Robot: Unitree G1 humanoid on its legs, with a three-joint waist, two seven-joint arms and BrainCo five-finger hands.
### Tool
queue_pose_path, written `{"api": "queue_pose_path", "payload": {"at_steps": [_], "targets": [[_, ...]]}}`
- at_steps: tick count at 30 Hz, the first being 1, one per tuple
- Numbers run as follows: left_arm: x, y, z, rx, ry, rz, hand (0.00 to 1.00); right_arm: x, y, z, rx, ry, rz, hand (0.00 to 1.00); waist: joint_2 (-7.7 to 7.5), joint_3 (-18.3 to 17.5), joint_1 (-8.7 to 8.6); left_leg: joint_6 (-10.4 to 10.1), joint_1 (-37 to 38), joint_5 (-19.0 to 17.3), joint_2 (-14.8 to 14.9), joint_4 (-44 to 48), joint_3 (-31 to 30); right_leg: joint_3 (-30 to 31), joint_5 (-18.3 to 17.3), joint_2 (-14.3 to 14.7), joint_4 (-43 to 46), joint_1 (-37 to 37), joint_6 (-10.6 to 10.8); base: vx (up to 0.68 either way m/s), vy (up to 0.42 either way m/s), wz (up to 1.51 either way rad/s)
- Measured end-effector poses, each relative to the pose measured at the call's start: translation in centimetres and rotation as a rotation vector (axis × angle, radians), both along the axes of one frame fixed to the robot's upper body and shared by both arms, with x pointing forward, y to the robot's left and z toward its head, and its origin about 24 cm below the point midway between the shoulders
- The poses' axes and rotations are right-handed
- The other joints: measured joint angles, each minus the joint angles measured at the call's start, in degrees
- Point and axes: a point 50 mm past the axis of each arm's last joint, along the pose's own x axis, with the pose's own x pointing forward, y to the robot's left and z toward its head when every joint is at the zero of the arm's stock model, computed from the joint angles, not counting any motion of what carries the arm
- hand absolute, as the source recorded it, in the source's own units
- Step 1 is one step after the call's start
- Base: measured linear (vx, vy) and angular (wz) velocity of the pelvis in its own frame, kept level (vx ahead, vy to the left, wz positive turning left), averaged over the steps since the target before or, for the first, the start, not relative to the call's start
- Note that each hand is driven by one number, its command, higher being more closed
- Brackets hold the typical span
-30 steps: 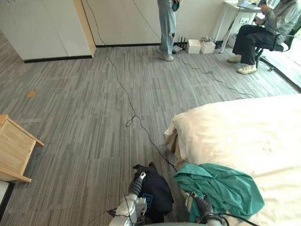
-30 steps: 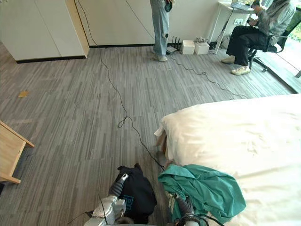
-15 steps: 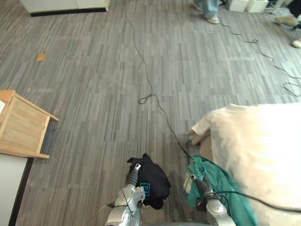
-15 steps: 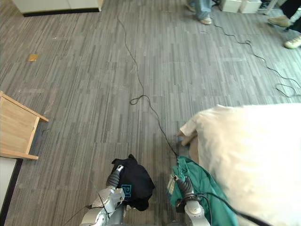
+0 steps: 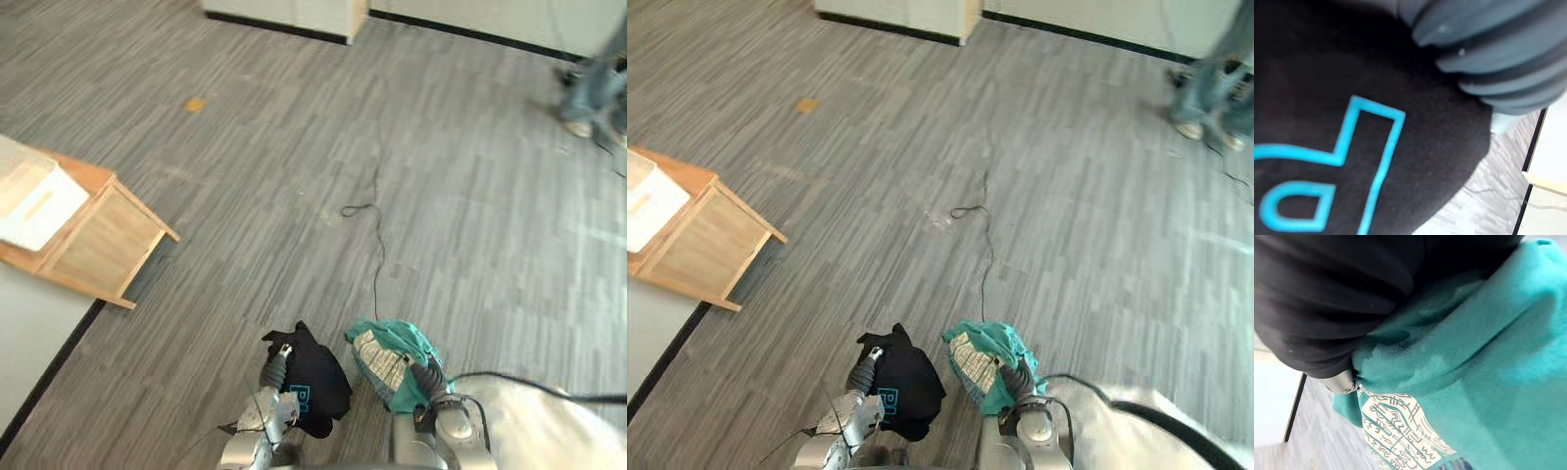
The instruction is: Tidy the bed and pick cloth on bed and put in laundry
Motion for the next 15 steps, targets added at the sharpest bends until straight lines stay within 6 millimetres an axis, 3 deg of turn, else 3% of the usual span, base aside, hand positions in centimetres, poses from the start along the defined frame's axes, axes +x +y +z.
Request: {"api": "queue_pose_path", "payload": {"at_steps": [2, 3, 5, 6, 7, 9, 12, 14, 15], "targets": [[0.0, -0.3, -0.1, -0.027, 0.005, 0.028, 1.0, 0.4, 0.3, 0.2, -0.006, -0.011, 0.026, 1.0, 0.6, -0.09, 0.26, 7.9, -8.33, 12.98, 4.3, 15.89, -0.34, -3.1, -6.05, 2.34, 3.41, 2.27, -3.82, 0.69, -0.769, 0.14], [-0.3, -0.4, -0.2, -0.052, 0.015, 0.05, 1.0, 0.3, 0.5, 0.1, -0.006, -0.004, 0.052, 1.0, 0.61, 0.01, 1.21, 10.16, -12.44, 17.6, 7.01, 25.77, -0.03, -4.41, -7.62, 4.88, 1.33, 6.69, -5.7, 0.46, -0.456, -0.12], [-0.4, -0.5, -0.2, -0.072, 0.016, 0.061, 1.0, 0.2, 0.5, 0.1, -0.005, -0.001, 0.067, 1.0, 0.23, 0.2, 2.85, 9.28, -16.56, 11.62, 6.03, 37.38, -0.78, -4.44, -8.64, 7.29, -2.14, 12.57, -7.33, 0.47, -0.456, -0.36], [-0.5, -0.5, -0.2, -0.081, 0.017, 0.069, 1.0, 0.2, 0.4, 0.1, -0.008, -0.002, 0.071, 1.0, 0.04, 0.26, 3.06, 8.56, -18.84, 9.2, 3.64, 41.08, -1.09, -4.48, -9.06, 8.26, -4.74, 16.16, -7.97, 0.47, -0.425, -0.35], [-0.6, -0.5, -0.1, -0.088, 0.011, 0.077, 1.0, 0.3, 0.3, 0.2, -0.012, -0.005, 0.075, 1.0, -0.49, 0.47, 3.28, 6.66, -21.47, 7.12, 0.21, 42.0, -0.94, -4.35, -9.3, 9.01, -7.96, 19.99, -8.34, 0.45, -0.341, -0.2], [-0.6, -0.6, 0.3, -0.111, -0.012, 0.093, 1.0, 0.5, 0.0, 0.4, -0.019, -0.013, 0.08, 1.0, 0.1, 0.22, 4.19, 6.42, -26.21, 4.85, -3.37, 39.07, 2.82, -4.35, -9.4, 10.38, -12.66, 24.28, -8.5, 0.42, -0.263, -0.09], [-0.5, -0.8, 0.9, -0.137, -0.039, 0.108, 1.0, 0.3, -0.1, 0.2, -0.017, -0.002, 0.085, 1.0, 0.3, 0.13, 4.96, 8.19, -30.86, 3.79, -6.9, 25.03, 12.7, -7.48, -10.53, 11.91, -19.4, 31.45, -8.39, 0.46, -0.183, 0.48], [-0.6, -1.1, 1.1, -0.159, -0.052, 0.098, 1.0, 0.5, -0.5, 0.4, -0.028, -0.008, 0.073, 1.0, 0.21, -0.22, 5.82, 8.4, -31.21, 3.9, -7.13, 15.55, 25.83, -11.15, -12.61, 12.87, -22.04, 35.12, -7.19, 0.4, -0.104, 0.86], [-0.8, -1.1, 1.0, -0.159, -0.044, 0.1, 1.0, 0.7, -0.6, 0.5, -0.036, -0.018, 0.064, 1.0, -0.58, -0.88, 5.78, 10.13, -30.44, 3.14, -7.17, 12.13, 34.9, -13.63, -14.95, 12.8, -21.29, 36.24, -6.05, 0.45, -0.105, 0.89]]}}
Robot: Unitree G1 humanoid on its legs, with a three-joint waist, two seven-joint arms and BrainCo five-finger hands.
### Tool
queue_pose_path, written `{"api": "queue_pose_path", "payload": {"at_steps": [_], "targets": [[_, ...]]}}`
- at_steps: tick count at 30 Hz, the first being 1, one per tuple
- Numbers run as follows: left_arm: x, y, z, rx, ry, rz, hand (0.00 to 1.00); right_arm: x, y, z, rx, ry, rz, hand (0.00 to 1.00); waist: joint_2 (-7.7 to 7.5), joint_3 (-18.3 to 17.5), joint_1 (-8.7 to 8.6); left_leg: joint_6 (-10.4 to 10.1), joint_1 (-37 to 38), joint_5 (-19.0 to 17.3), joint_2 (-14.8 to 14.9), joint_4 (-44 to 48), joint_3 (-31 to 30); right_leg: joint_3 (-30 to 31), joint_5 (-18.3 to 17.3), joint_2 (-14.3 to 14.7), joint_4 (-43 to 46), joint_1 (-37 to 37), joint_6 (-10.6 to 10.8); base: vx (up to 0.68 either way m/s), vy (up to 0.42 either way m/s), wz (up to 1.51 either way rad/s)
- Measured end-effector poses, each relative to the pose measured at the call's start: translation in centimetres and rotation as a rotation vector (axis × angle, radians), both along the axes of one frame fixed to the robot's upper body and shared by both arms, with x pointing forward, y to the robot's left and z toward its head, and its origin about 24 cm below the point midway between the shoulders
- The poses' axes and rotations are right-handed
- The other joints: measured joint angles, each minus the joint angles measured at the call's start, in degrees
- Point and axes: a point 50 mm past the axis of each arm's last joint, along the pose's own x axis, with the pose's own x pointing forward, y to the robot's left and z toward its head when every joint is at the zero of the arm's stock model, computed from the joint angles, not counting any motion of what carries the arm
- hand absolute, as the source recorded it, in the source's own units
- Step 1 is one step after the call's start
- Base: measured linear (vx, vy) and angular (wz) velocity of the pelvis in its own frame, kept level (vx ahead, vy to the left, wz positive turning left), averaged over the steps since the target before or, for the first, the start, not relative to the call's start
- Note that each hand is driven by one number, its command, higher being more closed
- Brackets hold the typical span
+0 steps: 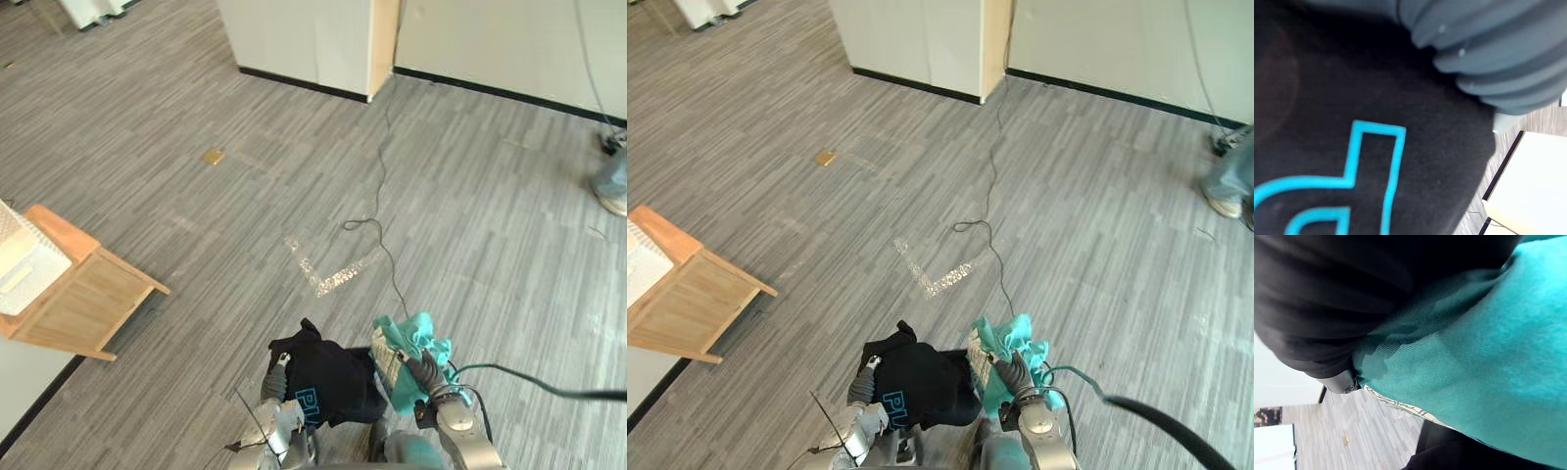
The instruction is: Tidy the bed and pick cloth on bed and put in laundry
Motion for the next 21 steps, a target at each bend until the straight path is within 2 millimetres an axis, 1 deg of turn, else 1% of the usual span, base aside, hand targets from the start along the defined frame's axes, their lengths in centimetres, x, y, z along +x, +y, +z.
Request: {"api": "queue_pose_path", "payload": {"at_steps": [1, 2, 3, 4, 5, 6, 7, 8, 9, 11, 12, 13, 14, 15, 16, 17, 18, 19, 20, 21], "targets": [[-0.3, 0.1, -0.2, 0.001, 0.012, 0.005, 1.0, 0.1, -0.1, 0.0, -0.004, -0.003, -0.008, 1.0, -0.49, -0.56, 0.13, 3.05, 0.7, -0.63, -0.06, -1.4, 4.14, -1.57, -1.57, -0.24, 1.85, 0.14, 1.28, 0.57, -0.086, 1.09], [-1.3, 0.2, -0.6, -0.002, 0.042, 0.017, 1.0, 0.1, -0.5, 0.1, -0.011, -0.006, -0.024, 1.0, 0.28, -1.38, 0.05, 6.99, 3.47, -0.78, -0.24, -5.27, 6.31, -3.55, -5.39, -0.29, 12.02, -0.72, 5.92, 0.52, -0.039, 0.88], [-1.4, 0.5, -0.8, 0.005, 0.051, 0.021, 1.0, 0.0, -0.7, -0.1, -0.013, 0.006, -0.036, 1.0, -0.7, -1.33, -0.04, 10.14, 4.36, -1.22, -1.38, -5.08, 4.65, -3.35, -7.06, -2.32, 19.3, -1.83, 7.07, 0.64, -0.049, 1.36], [-1.9, 1.1, -1.1, 0.015, 0.078, 0.038, 1.0, -0.7, -0.5, -0.5, 0.007, 0.025, -0.061, 1.0, -4.23, -2.85, -0.29, 9.31, 5.98, -2.41, -4.63, -5.45, 1.98, -2.73, -5.52, -7.71, 35.94, -7.04, 8.69, 0.58, -0.074, 1.63], [-1.9, 1.3, -1.1, 0.022, 0.08, 0.034, 1.0, -1.4, -0.7, -0.9, 0.01, 0.044, -0.088, 1.0, -5.99, -3.14, -0.41, 8.79, 7.78, -4.01, -6.83, -4.99, -2.03, 0.57, -1.11, -11.42, 51.16, -12.39, 8.6, 0.71, -0.168, 1.76], [-1.9, 1.3, -1.1, 0.026, 0.083, 0.028, 1.0, -1.7, -0.8, -1.0, 0.011, 0.053, -0.097, 1.0, -6.3, -3.11, -0.58, 8.49, 8.96, -4.57, -7.53, -4.81, -3.87, 2.38, -1.04, -12.31, 56.55, -14.46, 8.5, 0.76, -0.225, 1.89], [-2.1, 1.4, -1.2, 0.031, 0.092, 0.02, 1.0, -2.3, -1.1, -1.3, 0.011, 0.07, -0.12, 1.0, -6.02, -3.05, -1.76, 7.88, 11.83, -5.14, -8.27, -5.2, -8.3, 4.54, -1.25, -13.53, 61.55, -16.86, 8.16, 0.64, -0.223, 1.56], [-2.2, 1.5, -1.2, 0.035, 0.094, 0.02, 1.0, -2.7, -1.1, -1.5, 0.014, 0.081, -0.125, 1.0, -5.63, -2.89, -2.12, 7.66, 13.42, -5.16, -8.39, -5.61, -10.62, 5.14, -1.6, -14.07, 61.71, -17.67, 7.54, 0.74, -0.295, 2.19], [-2.2, 1.8, -1.1, 0.05, 0.084, 0.016, 1.0, -2.9, -0.9, -1.6, 0.018, 0.082, -0.133, 1.0, -4.58, -2.9, -3.31, 6.85, 17.41, -4.69, -7.92, -7.85, -16.41, 7.32, -2.83, -15.05, 57.09, -20.87, 5.48, 0.57, -0.265, 1.69], [-2.0, 1.8, -0.9, 0.056, 0.073, 0.009, 1.0, -3.0, -0.9, -1.5, 0.021, 0.075, -0.142, 1.0, -3.82, -3.0, -3.47, 5.39, 19.47, -3.84, -7.63, -10.14, -20.26, 10.0, -3.24, -15.19, 50.47, -23.73, 5.09, 0.51, -0.323, 1.47], [-1.4, 1.6, -0.4, 0.074, 0.039, -0.025, 1.0, -3.0, -1.3, -1.5, 0.029, 0.07, -0.174, 1.0, -3.19, -3.05, -4.0, 3.34, 21.11, -3.09, -6.43, -12.56, -24.68, 13.55, -2.82, -14.56, 36.35, -25.62, 5.82, 0.39, -0.302, 1.4], [-1.1, 1.4, -0.3, 0.082, 0.027, -0.039, 1.0, -3.0, -1.6, -1.4, 0.037, 0.067, -0.195, 1.0, -2.75, -2.89, -4.19, 1.55, 21.64, -2.98, -5.67, -13.22, -25.94, 15.3, -2.07, -14.37, 29.49, -25.74, 6.89, 0.45, -0.429, 1.57], [-0.6, 1.3, -0.1, 0.09, 0.011, -0.053, 1.0, -3.1, -1.9, -1.5, 0.051, 0.068, -0.23, 1.0, -2.4, -2.73, -4.35, -0.41, 22.23, -3.25, -4.58, -13.83, -28.15, 17.7, 0.17, -14.41, 20.11, -25.95, 8.32, 0.34, -0.431, 1.25], [-0.2, 1.3, 0.2, 0.097, -0.004, -0.057, 1.0, -3.2, -2.3, -1.6, 0.062, 0.071, -0.265, 1.0, -2.0, -2.41, -4.36, -3.06, 23.12, -4.43, -2.46, -13.94, -30.35, 20.22, 4.89, -14.6, 8.79, -26.54, 8.92, 0.54, -0.699, 1.19], [-0.1, 1.4, 0.2, 0.111, -0.006, -0.06, 1.0, -3.1, -2.3, -1.7, 0.071, 0.074, -0.285, 1.0, -1.94, -2.32, -4.39, -5.1, 24.25, -5.38, -0.82, -13.97, -31.7, 21.77, 7.95, -14.8, 2.53, -26.55, 9.97, 0.55, -0.787, 1.16], [-0.2, 1.5, 0.1, 0.121, -0.005, -0.063, 1.0, -3.2, -2.1, -1.9, 0.088, 0.083, -0.302, 1.0, -2.29, -2.18, -4.73, -7.8, 26.59, -6.49, 1.35, -14.83, -33.29, 23.28, 9.04, -15.36, 0.01, -26.5, 10.42, 0.46, -0.703, 0.92], [-0.4, 1.6, 0.1, 0.127, 0.0, -0.066, 1.0, -3.6, -2.0, -2.1, 0.097, 0.092, -0.309, 1.0, -2.56, -2.3, -4.93, -9.35, 28.39, -7.11, 2.41, -15.8, -34.0, 23.56, 8.93, -15.76, 1.01, -26.34, 10.16, 0.43, -0.705, 1.01], [-0.8, 1.5, -0.3, 0.127, 0.019, -0.061, 1.0, -4.3, -2.0, -2.4, 0.095, 0.115, -0.316, 1.0, -2.41, -2.14, -5.25, -11.3, 31.44, -7.98, 5.41, -17.4, -36.21, 21.76, 13.76, -14.31, 9.93, -28.34, 11.74, 0.43, -0.705, 0.89], [-0.9, 1.0, -0.3, 0.114, 0.025, -0.059, 1.0, -4.2, -2.1, -2.4, 0.093, 0.111, -0.314, 1.0, -1.22, -2.84, -5.59, -9.94, 30.65, -6.04, 8.06, -15.24, -37.32, 21.23, 13.89, -12.67, 18.08, -31.03, 11.83, 0.43, -0.718, 0.74], [-1.0, 0.6, -0.4, 0.104, 0.028, -0.06, 1.0, -4.0, -2.3, -2.3, 0.088, 0.107, -0.313, 1.0, -0.67, -2.85, -6.04, -8.27, 29.02, -4.59, 9.18, -12.55, -37.56, 20.35, 12.35, -12.07, 20.48, -31.76, 10.35, 0.41, -0.743, 0.5]]}}
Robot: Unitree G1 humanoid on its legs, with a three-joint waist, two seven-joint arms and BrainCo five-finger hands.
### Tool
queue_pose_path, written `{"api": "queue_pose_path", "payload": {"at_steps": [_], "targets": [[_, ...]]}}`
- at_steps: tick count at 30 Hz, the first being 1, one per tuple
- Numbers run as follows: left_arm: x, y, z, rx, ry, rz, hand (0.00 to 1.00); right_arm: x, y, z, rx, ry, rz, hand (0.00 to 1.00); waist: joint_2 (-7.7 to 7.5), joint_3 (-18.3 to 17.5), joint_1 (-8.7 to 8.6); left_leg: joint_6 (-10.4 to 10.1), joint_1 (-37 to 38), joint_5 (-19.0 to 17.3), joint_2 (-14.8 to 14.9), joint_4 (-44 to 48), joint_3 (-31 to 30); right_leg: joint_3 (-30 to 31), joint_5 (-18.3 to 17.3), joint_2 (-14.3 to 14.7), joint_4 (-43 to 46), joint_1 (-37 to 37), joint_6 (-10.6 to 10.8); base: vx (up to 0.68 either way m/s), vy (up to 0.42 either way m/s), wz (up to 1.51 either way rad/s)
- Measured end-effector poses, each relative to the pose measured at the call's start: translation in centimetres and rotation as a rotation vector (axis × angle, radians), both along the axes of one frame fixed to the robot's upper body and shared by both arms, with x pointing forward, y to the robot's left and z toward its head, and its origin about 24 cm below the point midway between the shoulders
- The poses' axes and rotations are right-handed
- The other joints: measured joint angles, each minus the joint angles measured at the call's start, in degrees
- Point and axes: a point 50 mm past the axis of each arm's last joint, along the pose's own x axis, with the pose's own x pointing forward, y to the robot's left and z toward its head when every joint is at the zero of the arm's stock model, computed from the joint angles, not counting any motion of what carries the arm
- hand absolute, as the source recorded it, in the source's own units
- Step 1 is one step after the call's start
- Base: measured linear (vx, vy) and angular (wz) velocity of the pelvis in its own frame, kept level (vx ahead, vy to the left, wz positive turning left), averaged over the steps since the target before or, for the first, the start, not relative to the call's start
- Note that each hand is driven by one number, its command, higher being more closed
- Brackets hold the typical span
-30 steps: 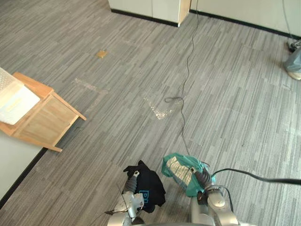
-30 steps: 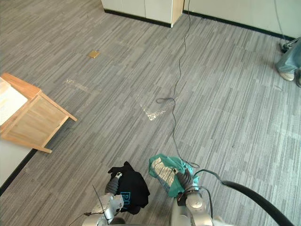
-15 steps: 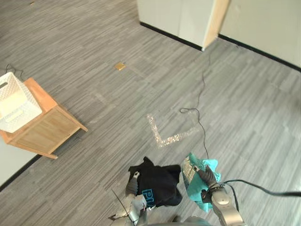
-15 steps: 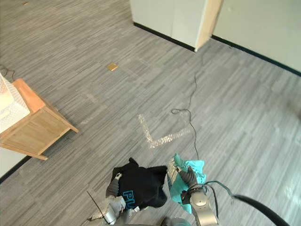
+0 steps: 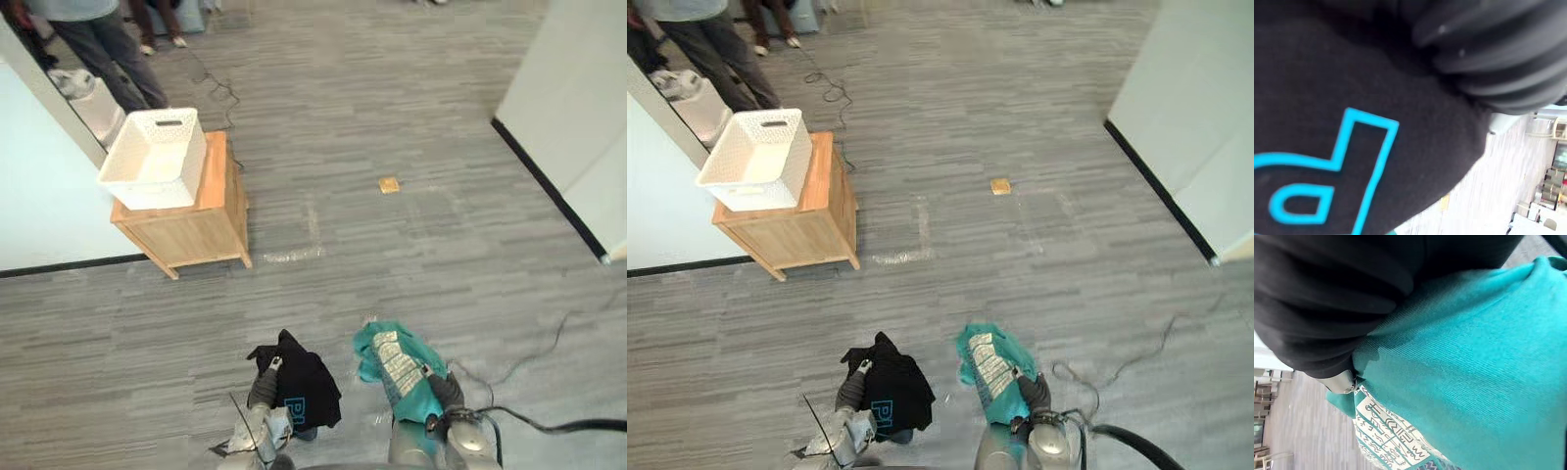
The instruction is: Tidy the bed and pick cloth on bed and put in laundry
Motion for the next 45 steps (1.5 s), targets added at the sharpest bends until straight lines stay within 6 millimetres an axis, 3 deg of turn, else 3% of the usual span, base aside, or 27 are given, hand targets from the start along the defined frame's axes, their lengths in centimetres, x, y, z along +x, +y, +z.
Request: {"api": "queue_pose_path", "payload": {"at_steps": [1, 2, 3, 5, 7, 10, 14, 15, 17, 18, 19, 20, 21, 22, 24, 27, 29, 31, 33, 34, 35, 37, 38, 39, 40, 42, 45], "targets": [[0.3, -0.7, 0.1, -0.018, -0.002, -0.005, 1.0, 0.8, -0.5, 0.4, -0.015, -0.022, -0.001, 1.0, 0.97, 0.04, -0.7, 6.27, -6.06, 4.66, 2.43, 9.59, 1.36, -2.25, -2.16, 1.28, 0.89, 0.2, -2.15, 0.31, -0.591, 0.29], [0.3, -1.0, 0.1, -0.021, -0.003, -0.019, 1.0, 0.9, -0.6, 0.6, -0.018, -0.033, 0.0, 1.0, 1.46, 0.17, -0.95, 10.41, -10.48, 8.74, 5.11, 18.06, 4.46, -3.93, -2.92, 2.44, 0.09, 1.48, -3.49, 0.36, -0.627, 0.16], [0.2, -1.3, 0.0, -0.025, -0.001, -0.037, 1.0, 0.9, -0.6, 0.7, -0.018, -0.039, -0.002, 1.0, 1.9, 1.03, -0.35, 10.8, -14.69, 9.02, 6.34, 31.63, 5.78, -4.36, -3.56, 3.82, -0.82, 3.77, -5.65, 0.32, -0.487, -0.1], [-0.2, -1.7, -0.1, -0.034, 0.007, -0.061, 1.0, 0.4, -0.7, 0.7, -0.021, -0.04, -0.017, 1.0, 2.48, 2.03, -0.18, 10.7, -19.42, 8.75, 1.14, 54.28, 5.61, -5.49, -4.66, 7.51, -4.36, 11.71, -9.71, 0.32, -0.419, -0.22], [-0.1, -2.0, 0.2, -0.03, -0.008, -0.082, 1.0, 0.0, -0.7, 0.8, -0.027, -0.043, -0.024, 1.0, 2.98, 2.48, -0.17, 9.97, -21.11, 8.31, -4.03, 56.85, 8.01, -5.92, -5.02, 9.7, -8.17, 16.43, -10.62, 0.27, -0.251, -0.09], [0.7, -2.2, 1.4, -0.035, -0.079, -0.104, 1.0, 0.3, -0.2, 0.9, -0.023, -0.048, -0.007, 1.0, 2.58, 2.99, 0.42, 9.03, -26.73, 4.51, -6.79, 47.61, 14.89, -5.78, -4.75, 10.93, -14.97, 20.47, -11.18, 0.28, -0.166, -0.08], [1.0, -2.5, 1.8, -0.04, -0.106, -0.136, 1.0, 0.4, 0.0, 0.9, -0.016, -0.055, -0.009, 1.0, 2.27, 3.17, 0.93, 7.71, -27.23, 3.87, -7.44, 15.16, 21.54, -8.57, -4.67, 9.11, -22.12, 25.83, -10.83, 0.23, 0.001, 0.1], [1.0, -2.5, 1.8, -0.04, -0.108, -0.135, 1.0, 0.3, 0.0, 0.9, -0.018, -0.054, -0.008, 1.0, 2.45, 3.07, 0.61, 7.17, -25.95, 4.49, -7.28, 5.95, 24.49, -9.26, -5.44, 8.98, -21.85, 27.06, -9.31, 0.37, 0.131, 0.25], [0.6, -2.4, 1.7, -0.041, -0.102, -0.136, 1.0, -0.2, 0.0, 0.9, -0.019, -0.052, -0.011, 1.0, 1.74, 2.76, 0.67, 8.77, -24.73, 5.4, -7.22, 6.64, 25.51, -9.45, -9.75, 8.01, -17.61, 29.1, -7.71, 0.44, 0.139, 0.2], [0.0, -2.5, 1.8, -0.048, -0.104, -0.162, 1.0, -1.0, 0.1, 1.3, -0.016, -0.065, -0.02, 1.0, -0.2, 1.96, 0.5, 10.53, -22.65, 6.45, -9.56, 6.89, 24.94, -8.85, -14.28, 5.1, -3.98, 26.44, -5.27, 0.48, 0.102, 0.14], [0.1, -2.4, 1.9, -0.041, -0.109, -0.177, 1.0, -0.9, 0.2, 1.5, -0.013, -0.079, -0.018, 1.0, -1.43, 2.41, 0.61, 10.99, -22.02, 6.25, -10.7, 7.58, 24.72, -7.53, -15.1, 2.92, 6.66, 22.26, -4.34, 0.46, 0.089, 0.34], [0.1, -2.0, 1.8, -0.018, -0.111, -0.224, 1.0, -0.8, 0.7, 1.4, 0.009, -0.084, -0.018, 1.0, -3.52, 2.79, -0.03, 11.91, -20.61, 5.33, -13.06, 7.35, 24.13, -5.0, -12.37, 0.37, 18.88, 17.18, -3.07, 0.47, 0.056, 0.71], [0.2, -1.6, 1.7, 0.02, -0.111, -0.297, 1.0, -0.9, 1.5, 1.2, 0.039, -0.079, -0.019, 1.0, -5.65, 2.76, -1.37, 12.73, -18.71, 4.68, -15.44, 6.32, 22.18, -1.89, -6.26, -1.35, 30.62, 11.2, -2.11, 0.48, 0.015, 1.08], [0.6, -1.1, 1.8, 0.054, -0.121, -0.337, 1.0, -0.8, 2.0, 1.2, 0.052, -0.081, 0.004, 1.0, -6.02, 3.33, -1.86, 13.44, -17.12, 4.71, -16.62, 5.07, 20.57, -0.28, -6.09, -2.12, 37.48, 7.21, -2.16, 0.6, -0.034, 1.14], [1.1, -1.0, 2.1, 0.075, -0.141, -0.364, 1.0, -0.6, 2.3, 1.3, 0.052, -0.084, 0.039, 1.0, -5.69, 3.85, -2.04, 13.17, -14.06, 5.01, -17.27, 2.84, 18.31, -2.34, -7.5, -3.35, 37.57, 5.53, -3.85, 0.43, -0.057, 0.76], [2.0, -1.4, 3.3, 0.075, -0.21, -0.38, 1.0, -0.4, 2.8, 1.6, 0.063, -0.1, 0.084, 1.0, -4.05, 4.16, -2.0, 11.54, -8.89, 6.01, -18.38, -4.31, 12.88, -5.71, -11.1, -3.78, 20.51, 4.91, -4.54, 0.51, -0.113, 0.82], [3.2, -2.3, 4.1, 0.072, -0.258, -0.416, 1.0, -0.2, 2.8, 1.7, 0.068, -0.109, 0.098, 1.0, -1.79, 3.45, -2.33, 9.13, -8.24, 6.24, -16.31, -7.01, 8.46, -2.09, -8.49, 1.13, -5.34, 4.91, -4.36, 0.53, -0.281, 0.95], [4.0, -2.8, 4.7, 0.072, -0.291, -0.432, 1.0, -0.1, 2.7, 1.7, 0.068, -0.107, 0.096, 1.0, -0.8, 4.12, -2.58, 6.11, -6.88, 5.1, -14.93, -6.97, 6.24, 0.47, -2.04, 1.54, -20.77, 5.7, -3.63, 0.46, -0.373, 0.96], [3.9, -2.5, 4.4, 0.079, -0.288, -0.428, 1.0, -0.2, 2.8, 1.6, 0.072, -0.102, 0.1, 1.0, -1.43, 4.2, -2.67, 2.24, -3.34, 2.77, -13.93, -7.09, 5.51, 0.06, 0.01, -0.5, -22.95, 6.41, -4.1, 0.49, -0.515, 0.82], [3.4, -2.1, 3.8, 0.087, -0.262, -0.413, 1.0, -0.5, 2.8, 1.4, 0.068, -0.088, 0.106, 1.0, -2.22, 3.95, -2.63, -0.51, -0.79, 0.72, -12.6, -7.33, 5.45, -1.84, 4.99, -1.61, -18.12, 6.08, -3.64, 0.46, -0.583, 0.71], [2.6, -2.3, 3.0, 0.071, -0.221, -0.396, 1.0, -0.4, 2.2, 1.5, 0.047, -0.087, 0.118, 1.0, 0.33, 3.1, -3.38, -2.13, -0.1, -0.67, -8.33, -6.42, 5.48, -4.3, 6.83, 0.94, -12.38, 4.94, -3.73, 0.45, -0.56, 0.61], [2.0, -2.9, 2.5, 0.035, -0.194, -0.366, 1.0, 0.6, 1.2, 2.0, 0.008, -0.112, 0.14, 1.0, 4.1, 3.2, -3.65, -1.32, -4.86, 1.52, -2.58, 3.92, 7.08, -7.48, 2.58, 4.54, -8.95, 4.69, -6.84, 0.38, -0.455, 0.27], [2.0, -3.1, 2.5, 0.026, -0.192, -0.361, 1.0, 0.9, 1.0, 2.2, -0.004, -0.121, 0.148, 1.0, 3.72, 3.92, -3.67, -0.08, -7.8, 3.8, -1.37, 9.99, 8.15, -7.95, 1.54, 4.89, -8.42, 5.07, -7.59, 0.39, -0.545, 0.24], [2.0, -3.0, 2.2, 0.022, -0.178, -0.346, 1.0, 1.0, 0.7, 2.4, -0.011, -0.127, 0.163, 1.0, 2.91, 5.93, -3.56, 5.25, -13.69, 9.3, 2.42, 23.52, 11.19, -9.14, -0.02, 5.46, -8.1, 7.66, -8.39, 0.35, -0.538, 0.27], [1.8, -3.2, 2.1, -0.007, -0.164, -0.328, 1.0, 1.1, 0.3, 2.4, -0.025, -0.126, 0.17, 1.0, 2.1, 8.34, -3.43, 6.15, -17.09, 8.87, 5.42, 33.98, 14.64, -9.88, -1.32, 6.46, -8.59, 11.67, -9.71, 0.33, -0.5, 0.23], [1.2, -3.5, 1.9, -0.03, -0.148, -0.319, 1.0, 1.4, -0.2, 2.8, -0.048, -0.139, 0.171, 1.0, 1.32, 9.45, -3.59, 7.11, -20.63, 8.02, 4.62, 38.94, 18.11, -10.85, -2.67, 7.06, -10.71, 15.73, -10.76, 0.28, -0.401, 0.04], [2.0, -3.8, 2.5, -0.052, -0.181, -0.316, 1.0, 1.9, -0.9, 3.2, -0.083, -0.152, 0.161, 1.0, 2.02, 9.85, -3.72, 5.28, -26.33, 5.87, -1.02, 25.56, 27.86, -14.38, -3.18, 7.83, -16.58, 18.76, -10.94, 0.29, -0.302, 0.32]]}}
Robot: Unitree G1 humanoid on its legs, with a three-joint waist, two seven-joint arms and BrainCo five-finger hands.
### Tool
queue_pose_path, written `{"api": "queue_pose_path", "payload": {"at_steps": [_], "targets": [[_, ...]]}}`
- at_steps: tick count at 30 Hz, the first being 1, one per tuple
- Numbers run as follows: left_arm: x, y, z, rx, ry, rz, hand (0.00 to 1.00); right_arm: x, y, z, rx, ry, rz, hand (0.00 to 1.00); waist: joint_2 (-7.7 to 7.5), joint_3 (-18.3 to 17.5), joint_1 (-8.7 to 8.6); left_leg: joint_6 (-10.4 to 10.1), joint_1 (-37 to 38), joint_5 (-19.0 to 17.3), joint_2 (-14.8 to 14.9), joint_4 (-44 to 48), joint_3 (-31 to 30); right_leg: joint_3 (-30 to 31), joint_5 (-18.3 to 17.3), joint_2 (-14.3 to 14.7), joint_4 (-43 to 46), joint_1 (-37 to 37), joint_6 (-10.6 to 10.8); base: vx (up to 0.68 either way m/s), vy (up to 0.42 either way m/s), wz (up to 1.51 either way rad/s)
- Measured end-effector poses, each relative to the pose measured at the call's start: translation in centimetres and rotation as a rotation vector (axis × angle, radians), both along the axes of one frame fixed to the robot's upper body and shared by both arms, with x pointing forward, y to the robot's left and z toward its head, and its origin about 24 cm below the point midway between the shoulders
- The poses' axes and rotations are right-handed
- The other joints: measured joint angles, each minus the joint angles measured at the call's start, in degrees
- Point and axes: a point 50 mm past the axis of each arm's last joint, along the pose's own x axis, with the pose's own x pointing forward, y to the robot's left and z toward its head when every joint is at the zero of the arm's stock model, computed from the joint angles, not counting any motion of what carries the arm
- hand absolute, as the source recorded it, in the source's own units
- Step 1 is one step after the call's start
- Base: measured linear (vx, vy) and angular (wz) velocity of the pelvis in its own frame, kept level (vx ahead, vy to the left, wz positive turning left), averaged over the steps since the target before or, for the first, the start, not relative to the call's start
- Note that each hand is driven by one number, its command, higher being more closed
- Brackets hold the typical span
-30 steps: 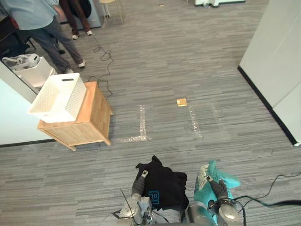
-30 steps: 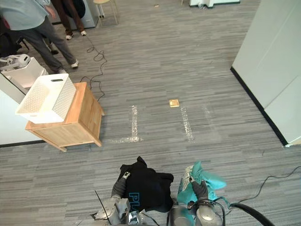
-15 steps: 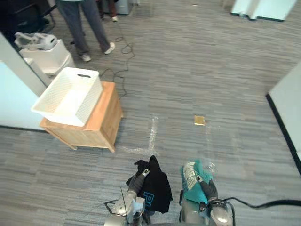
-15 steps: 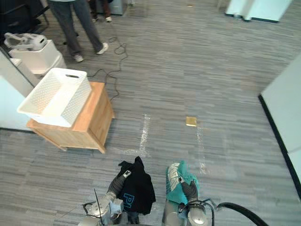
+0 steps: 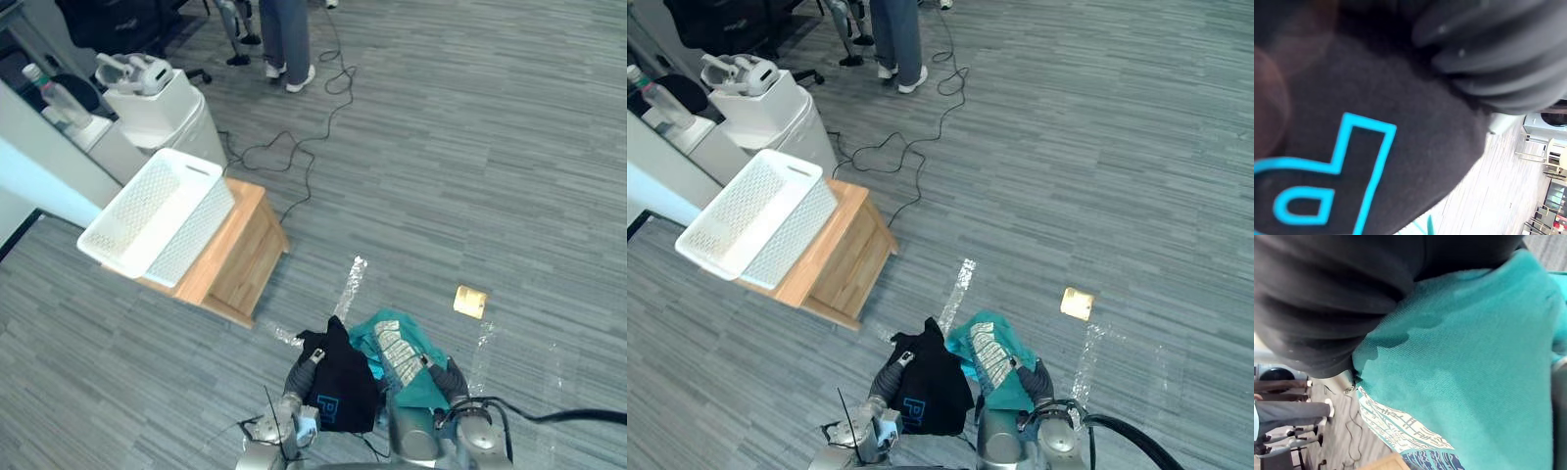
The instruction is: Tidy the bed and pick cloth on bed and put in laundry
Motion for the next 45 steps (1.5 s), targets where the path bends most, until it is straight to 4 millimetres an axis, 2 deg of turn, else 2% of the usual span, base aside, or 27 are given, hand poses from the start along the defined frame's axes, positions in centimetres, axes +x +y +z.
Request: {"api": "queue_pose_path", "payload": {"at_steps": [4, 6, 8, 9, 10, 11, 12, 13, 14, 15, 16, 17, 18, 19, 20, 21, 22, 23, 24, 25, 27, 28, 30, 35, 38, 41, 45], "targets": [[0.3, -0.2, 0.3, -0.007, -0.014, -0.005, 1.0, 0.0, -0.3, 0.0, -0.004, -0.001, -0.011, 1.0, 0.12, 0.18, -1.03, 0.05, -0.43, 0.47, -4.84, -20.31, 11.28, -6.5, -1.08, 0.75, -2.82, 3.51, 0.17, 0.28, -0.146, 0.83], [0.3, -0.2, 0.3, -0.009, -0.016, -0.007, 1.0, 0.7, -0.5, 0.9, -0.013, -0.045, -0.013, 1.0, 0.28, 0.21, -1.12, 0.11, 0.38, 0.5, -4.62, -24.67, 16.92, -8.53, -3.07, 1.24, -2.6, 5.14, 0.65, 0.37, -0.058, 0.6], [0.0, -0.2, 0.2, -0.013, -0.011, -0.013, 1.0, 0.8, -0.5, 1.4, -0.019, -0.069, -0.008, 1.0, 0.03, 0.37, -1.33, 2.0, 2.24, 1.33, -2.86, -24.7, 23.36, -9.58, -6.17, 1.18, -0.75, 6.73, 2.01, 0.28, 0.017, 0.3], [-0.1, -0.1, 0.3, -0.016, -0.015, -0.018, 1.0, 0.8, -0.5, 1.5, -0.017, -0.072, -0.006, 1.0, -0.02, 0.35, -1.18, 4.92, 3.24, 2.85, -1.97, -23.75, 24.76, -9.75, -8.82, 0.55, 1.98, 6.83, 2.93, 0.35, 0.08, 0.29], [-0.1, 0.1, 0.5, -0.014, -0.025, -0.023, 1.0, 0.5, -0.2, 1.3, -0.007, -0.065, -0.004, 1.0, -1.49, 0.52, -1.37, 7.61, 3.72, 2.63, -2.39, -21.18, 24.95, -11.0, -12.82, -2.18, 6.89, 6.78, 5.05, 0.47, 0.117, 0.5], [0.0, 0.1, 0.7, -0.019, -0.036, -0.028, 1.0, 0.1, -0.2, 1.2, -0.003, -0.055, -0.004, 1.0, -2.24, 0.69, -1.45, 9.12, 4.32, 0.68, -4.12, -20.11, 23.73, -11.12, -14.85, -6.14, 18.27, 4.11, 7.91, 0.48, 0.136, 0.6], [0.1, 0.1, 0.8, -0.02, -0.041, -0.029, 1.0, 0.1, -0.2, 1.2, -0.002, -0.058, -0.003, 1.0, -3.3, 1.26, -1.46, 8.93, 4.58, -0.36, -5.32, -19.74, 23.12, -10.04, -14.31, -9.19, 27.08, 0.62, 7.99, 0.42, 0.134, 0.79], [0.6, 0.6, 0.9, 0.003, -0.055, -0.038, 1.0, 0.2, 0.3, 1.3, 0.018, -0.068, -0.013, 1.0, -4.69, 2.04, -1.97, 9.78, 5.39, -1.82, -7.6, -19.74, 20.91, -5.88, -8.32, -13.68, 42.86, -6.56, 6.53, 0.4, 0.098, 1.03], [1.0, 1.2, 1.0, 0.033, -0.067, -0.047, 1.0, 0.7, 1.1, 1.4, 0.042, -0.084, -0.011, 1.0, -5.65, 3.18, -3.05, 10.44, 5.46, -2.55, -8.3, -18.75, 18.42, -0.28, -6.81, -14.35, 51.94, -12.75, 5.32, 0.41, 0.051, 1.26], [1.4, 1.8, 1.0, 0.063, -0.073, -0.045, 1.0, 1.0, 1.7, 1.5, 0.055, -0.091, -0.003, 1.0, -5.74, 3.78, -3.47, 10.21, 5.62, -2.68, -8.27, -18.12, 16.85, 2.8, -8.86, -13.49, 52.98, -15.54, 4.39, 0.4, -0.039, 1.02], [1.6, 2.0, 0.9, 0.077, -0.074, -0.043, 1.0, 1.2, 1.9, 1.6, 0.058, -0.097, 0.001, 1.0, -5.6, 3.86, -3.49, 10.08, 5.84, -2.91, -8.31, -18.15, 15.85, 4.29, -10.04, -12.51, 51.46, -16.8, 3.32, 0.4, -0.075, 0.87], [2.1, 2.4, 1.1, 0.095, -0.086, -0.03, 1.0, 2.0, 2.4, 2.1, 0.058, -0.126, 0.015, 1.0, -4.54, 4.45, -3.07, 9.56, 7.16, -3.09, -8.39, -19.29, 13.6, 7.06, -12.01, -10.08, 42.31, -18.24, 2.25, 0.37, -0.078, 0.65], [2.2, 2.4, 1.2, 0.096, -0.093, -0.028, 1.0, 2.5, 2.6, 2.4, 0.058, -0.141, 0.025, 1.0, -3.99, 4.75, -2.94, 9.05, 7.9, -2.81, -8.66, -20.4, 12.65, 8.44, -12.17, -8.85, 37.21, -18.44, 2.53, 0.35, -0.095, 0.79], [2.2, 2.2, 1.3, 0.098, -0.1, -0.032, 1.0, 3.2, 3.0, 2.9, 0.059, -0.17, 0.042, 1.0, -2.72, 4.81, -3.04, 7.75, 9.16, -1.99, -9.02, -22.87, 10.97, 12.0, -11.39, -6.25, 24.84, -18.36, 3.34, 0.34, -0.124, 0.68], [2.2, 2.2, 1.3, 0.099, -0.104, -0.034, 1.0, 3.6, 3.2, 3.2, 0.06, -0.188, 0.056, 1.0, -2.11, 4.7, -3.17, 6.76, 9.76, -1.39, -9.35, -24.27, 9.7, 14.87, -8.48, -4.86, 14.56, -17.84, 4.32, 0.42, -0.192, 0.99], [2.2, 2.2, 1.3, 0.102, -0.106, -0.037, 1.0, 3.6, 3.5, 3.4, 0.063, -0.202, 0.067, 1.0, -2.22, 4.61, -3.31, 5.71, 10.85, -0.92, -10.28, -25.34, 7.7, 17.77, -2.47, -4.59, 2.98, -16.28, 5.58, 0.36, -0.204, 0.87], [2.2, 2.2, 1.2, 0.103, -0.105, -0.041, 1.0, 3.6, 3.5, 3.3, 0.064, -0.2, 0.066, 1.0, -2.32, 4.59, -3.31, 5.08, 11.18, -0.94, -10.56, -25.46, 6.93, 18.83, 0.02, -4.73, -0.25, -15.73, 5.85, 0.38, -0.283, 1.27], [2.0, 2.2, 0.9, 0.116, -0.095, -0.059, 1.0, 3.1, 3.6, 3.0, 0.069, -0.186, 0.063, 1.0, -3.56, 3.98, -3.51, 2.73, 12.62, -1.81, -12.18, -24.91, 3.79, 22.21, 9.56, -6.15, -5.93, -13.88, 6.53, 0.37, -0.361, 1.24], [1.9, 2.1, 0.5, 0.118, -0.077, -0.06, 1.0, 3.4, 3.5, 3.1, 0.057, -0.188, 0.079, 1.0, -1.92, 4.11, -3.92, 0.8, 13.31, -2.71, -11.16, -24.18, 1.22, 21.19, 14.05, -5.63, -2.28, -13.55, 9.88, 0.41, -0.443, 1.19], [1.6, 1.8, 0.4, 0.105, -0.072, -0.065, 1.0, 3.5, 3.2, 3.3, 0.044, -0.198, 0.087, 1.0, -0.17, 3.42, -4.17, -0.16, 13.2, -2.15, -9.86, -24.58, 0.35, 19.97, 11.89, -4.75, -1.02, -13.63, 8.61, 0.3, -0.35, 0.61], [1.6, 1.6, 0.6, 0.096, -0.086, -0.077, 1.0, 3.6, 2.6, 3.7, 0.054, -0.218, 0.065, 1.0, 1.48, 3.39, -5.13, -1.28, 13.34, -1.13, -7.83, -24.33, -0.97, 16.88, 7.35, -3.88, 3.85, -13.66, 7.32, 0.24, -0.242, 0.63], [1.8, 1.3, 0.8, 0.085, -0.093, -0.084, 1.0, 3.2, 1.9, 3.6, 0.055, -0.212, 0.032, 1.0, 1.36, 3.35, -5.85, -1.48, 13.74, 0.01, -7.2, -23.47, -1.23, 14.76, 4.21, -4.53, 7.25, -13.19, 6.76, 0.21, -0.207, 0.9], [1.9, 1.2, 0.9, 0.06, -0.093, -0.078, 1.0, 2.5, 0.9, 3.6, 0.04, -0.21, -0.004, 1.0, 1.38, 3.36, -6.2, -1.14, 14.55, 1.64, -7.13, -22.98, -0.62, 12.37, 2.0, -5.55, 9.07, -11.9, 6.26, 0.16, -0.152, 0.74], [2.2, 1.5, 1.0, 0.038, -0.092, -0.048, 1.0, 1.5, -1.1, 3.3, 0.015, -0.189, -0.074, 1.0, 1.61, 3.21, -6.3, -1.8, 14.62, 9.46, -8.24, -29.41, 1.8, 8.62, 2.46, -6.95, 3.94, -8.85, 5.7, 0.05, -0.097, 0.43], [1.4, 1.7, 0.6, 0.036, -0.071, -0.045, 1.0, 1.0, -2.2, 3.3, 0.001, -0.188, -0.134, 1.0, 2.4, 2.73, -7.42, -2.81, 17.02, 10.24, -8.16, -34.66, 5.05, 7.36, 3.6, -5.4, 1.27, -7.71, 5.33, 0.02, -0.01, 0.08], [0.8, 1.8, 0.3, 0.026, -0.057, -0.072, 1.0, 0.4, -3.2, 3.3, -0.022, -0.181, -0.175, 1.0, 2.4, 2.72, -7.74, -2.78, 18.19, 10.26, -8.26, -33.31, 6.05, 7.75, 3.58, -5.8, 1.01, -6.07, 5.39, 0.03, 0.074, -0.09], [0.8, 2.0, 0.2, 0.03, -0.057, -0.077, 1.0, -0.2, -3.5, 3.1, -0.033, -0.164, -0.182, 1.0, 2.24, 2.62, -7.93, -2.6, 13.87, 11.65, -7.61, -24.37, 0.25, 6.73, 4.22, -7.83, -2.33, -3.12, 5.3, -0.03, 0.063, 0.21]]}}
